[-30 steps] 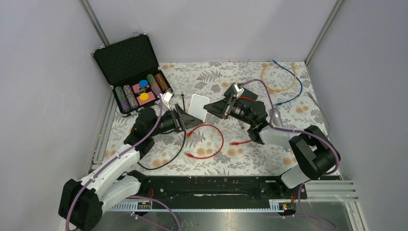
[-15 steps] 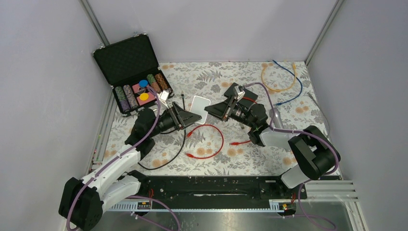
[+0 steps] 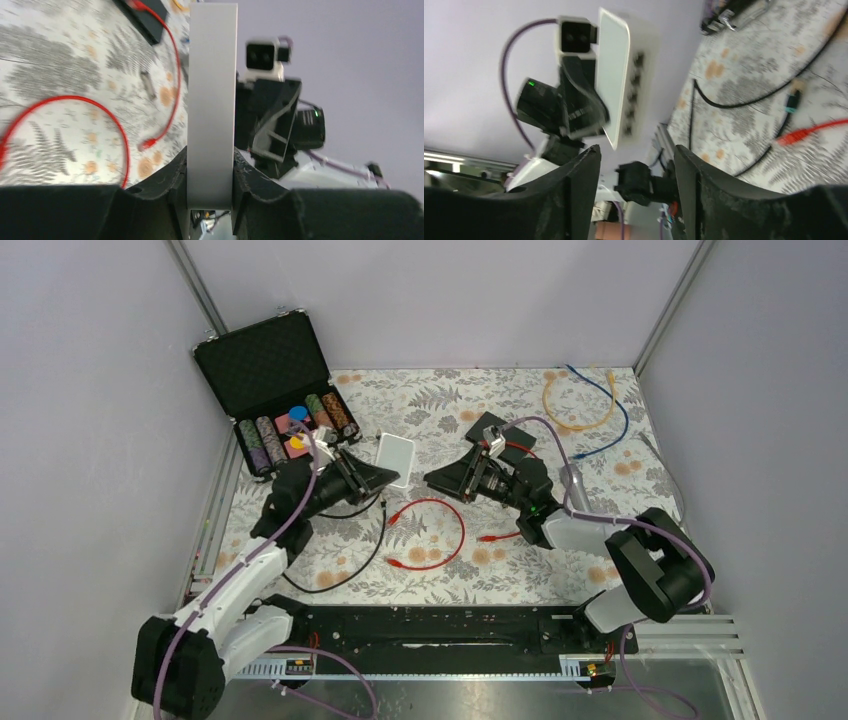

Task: Insert the plug into the switch port
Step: Pick up the switch port at the center of the board, then move the connector to the center of the board.

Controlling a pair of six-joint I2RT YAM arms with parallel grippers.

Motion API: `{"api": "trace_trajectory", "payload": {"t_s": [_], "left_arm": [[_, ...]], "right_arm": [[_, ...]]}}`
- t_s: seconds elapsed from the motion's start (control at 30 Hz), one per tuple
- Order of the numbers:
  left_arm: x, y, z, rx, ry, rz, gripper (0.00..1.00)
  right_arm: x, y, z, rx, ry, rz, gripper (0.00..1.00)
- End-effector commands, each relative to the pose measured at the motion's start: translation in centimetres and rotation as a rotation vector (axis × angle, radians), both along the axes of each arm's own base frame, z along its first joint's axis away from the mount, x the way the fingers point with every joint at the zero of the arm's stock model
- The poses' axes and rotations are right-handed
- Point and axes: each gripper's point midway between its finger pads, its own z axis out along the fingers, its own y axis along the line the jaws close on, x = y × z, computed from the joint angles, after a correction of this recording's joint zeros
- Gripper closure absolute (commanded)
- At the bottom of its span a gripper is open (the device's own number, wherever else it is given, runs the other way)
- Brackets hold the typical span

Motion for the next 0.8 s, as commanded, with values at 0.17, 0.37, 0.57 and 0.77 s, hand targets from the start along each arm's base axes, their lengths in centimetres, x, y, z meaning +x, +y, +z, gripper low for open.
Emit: {"api": "trace_trajectory", "payload": {"t_s": [0.17, 0.37, 0.57, 0.77], "left_arm": [[3.7, 9.6, 1.4, 0.247, 0.006, 0.354, 1.00], [3.9, 14.2, -2.0, 0.365, 0.099, 0.498, 1.00], [2.7, 15.6, -4.0, 0.448, 0.119, 0.490, 1.00], [1.8, 15.2, -5.8, 0.463, 0.145, 0.439, 0.99]], "right_arm": [[-0.8, -1.5, -5.8, -0.508, -0.324, 0.038, 0.39], [-3.1, 0.3, -9.6, -0.865, -0.479, 0.202, 0.42], [-7.5, 3.4, -12.4, -0.920, -0.605, 0.295, 0.51], [-10.8, 6.7, -15.5, -0.963, -0.865, 0.373, 0.50]]}}
